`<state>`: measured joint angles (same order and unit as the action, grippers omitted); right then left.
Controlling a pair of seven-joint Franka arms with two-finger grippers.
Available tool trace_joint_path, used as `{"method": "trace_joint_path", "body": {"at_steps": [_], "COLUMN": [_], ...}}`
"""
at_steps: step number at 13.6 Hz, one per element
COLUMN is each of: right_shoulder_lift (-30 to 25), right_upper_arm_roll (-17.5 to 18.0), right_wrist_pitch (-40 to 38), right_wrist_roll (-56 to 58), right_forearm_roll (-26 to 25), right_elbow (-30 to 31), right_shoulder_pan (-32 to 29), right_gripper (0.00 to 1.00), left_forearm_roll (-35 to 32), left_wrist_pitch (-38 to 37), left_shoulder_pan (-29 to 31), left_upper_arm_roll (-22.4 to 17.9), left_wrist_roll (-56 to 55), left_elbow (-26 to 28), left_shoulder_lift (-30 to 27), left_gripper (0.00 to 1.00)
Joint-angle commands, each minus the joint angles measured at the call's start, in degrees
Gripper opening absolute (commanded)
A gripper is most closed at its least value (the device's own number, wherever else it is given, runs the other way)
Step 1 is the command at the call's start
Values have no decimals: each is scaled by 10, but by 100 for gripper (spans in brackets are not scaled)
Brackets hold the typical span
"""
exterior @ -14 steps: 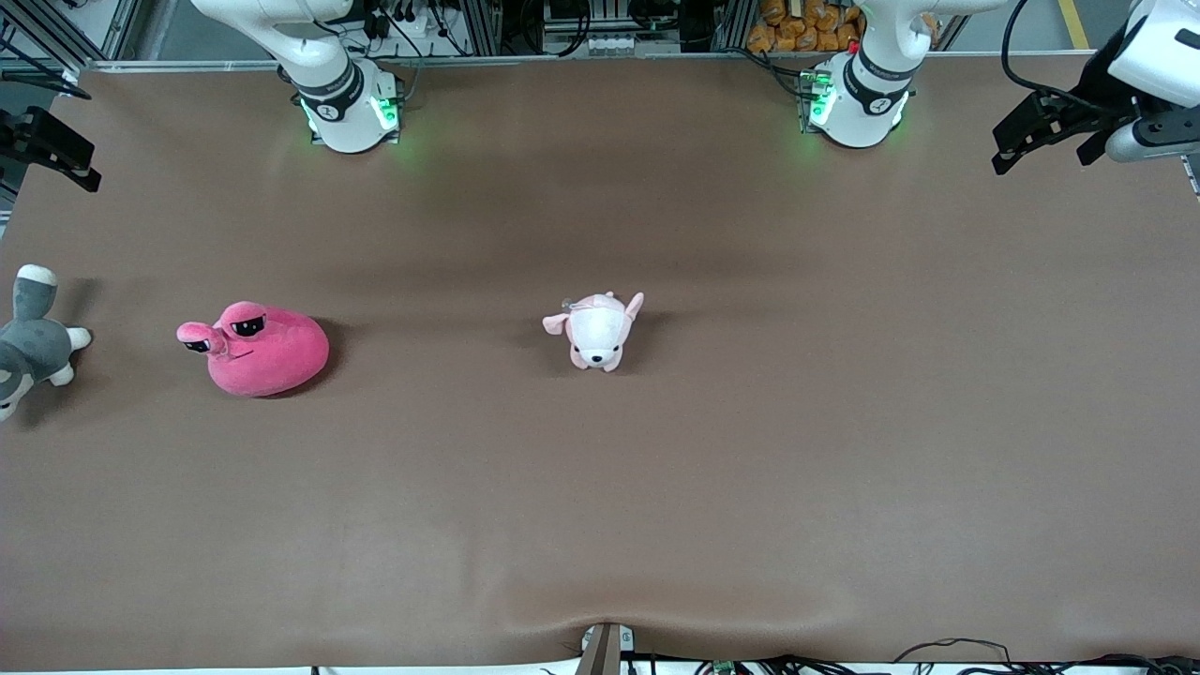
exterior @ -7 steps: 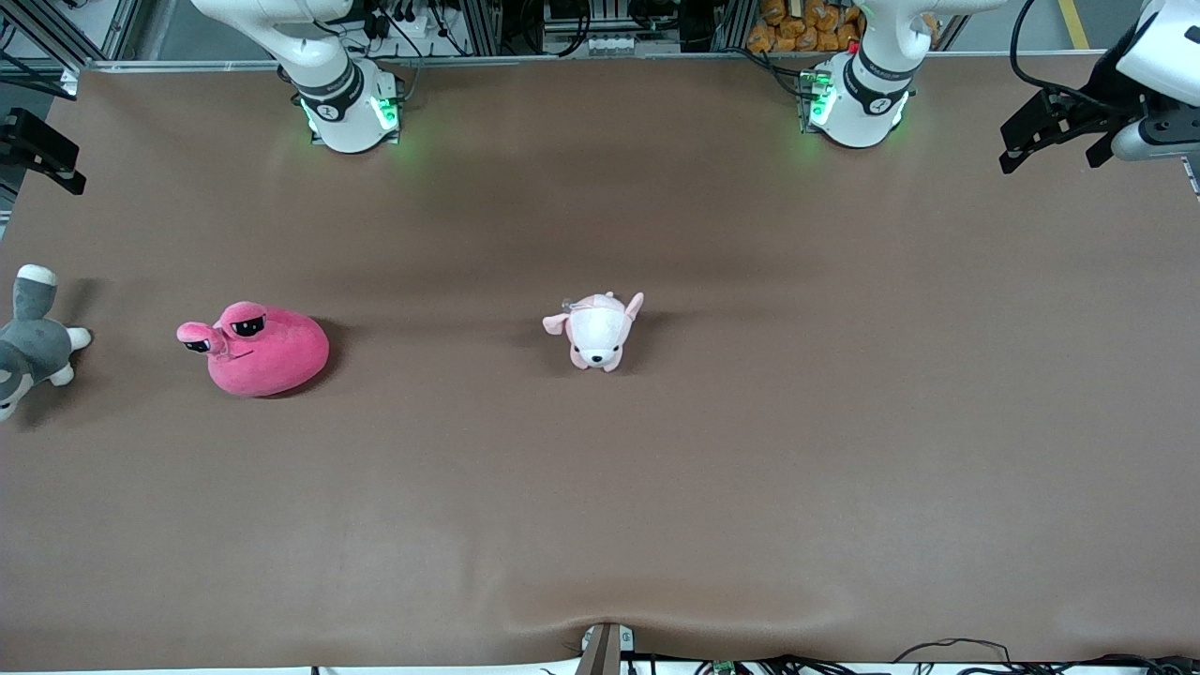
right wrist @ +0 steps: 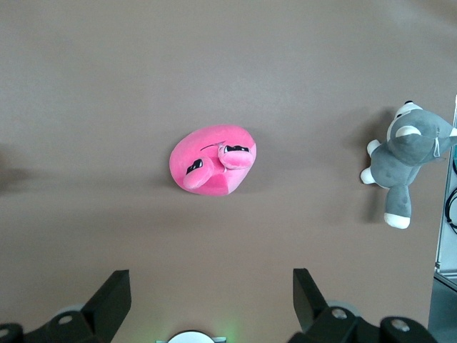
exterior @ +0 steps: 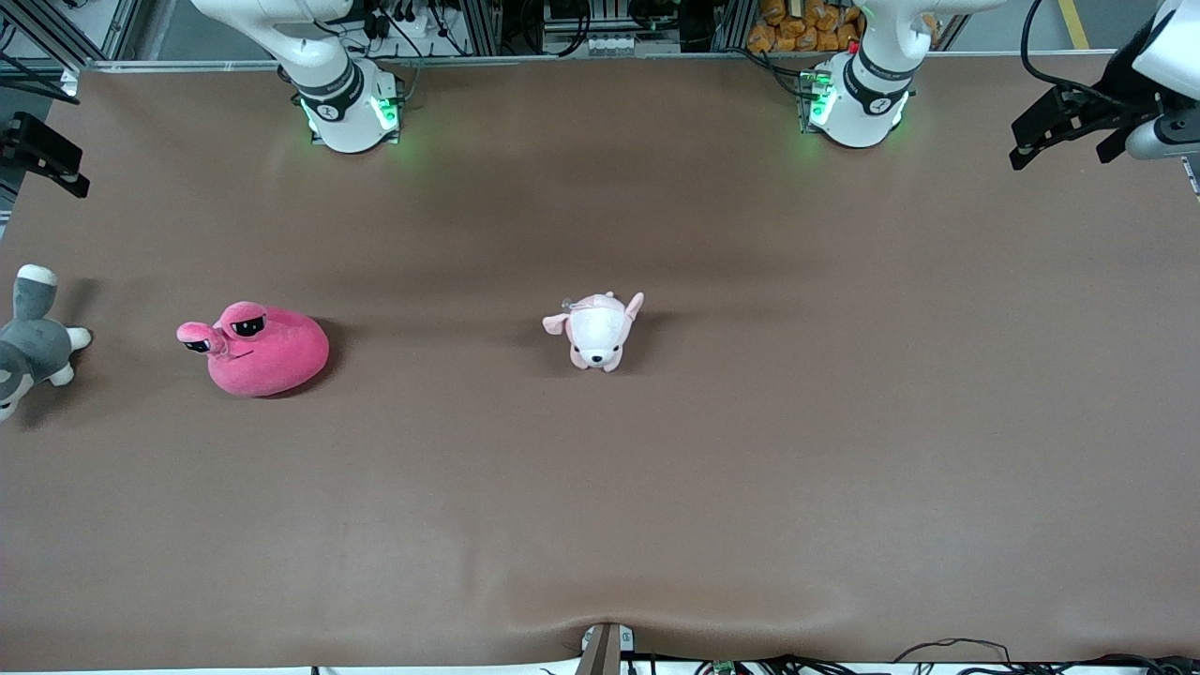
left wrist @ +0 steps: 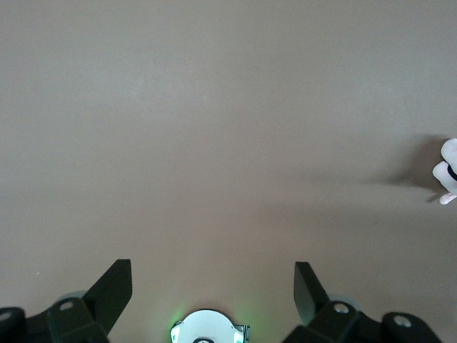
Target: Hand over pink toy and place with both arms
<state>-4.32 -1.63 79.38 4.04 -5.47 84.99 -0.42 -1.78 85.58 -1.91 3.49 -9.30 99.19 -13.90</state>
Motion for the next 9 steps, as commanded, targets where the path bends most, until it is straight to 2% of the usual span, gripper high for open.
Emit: {"method": "trace_joint_path", "body": {"at_steps": [1,9], "right_shoulder_lift": [7,9], "right_upper_arm_roll": [2,2], "right_wrist_pitch": [-3,-3], "right_wrist_roll": [9,6], "right_forearm_roll": [8,7], "right_elbow": [-15,-16], "right_shoulder_pan": [-5,-5], "right_gripper": [100,100], "left_forearm_roll": [-8,-9], "left_wrist_pitch": [-14,-24], "left_shoulder_pan": [4,4], "left_upper_arm_roll": [4,4], "left_wrist_roll": [9,8], "left_elbow": [-18,-24], "left_shoulder_lift": [10,16], "left_gripper": [100,100]}}
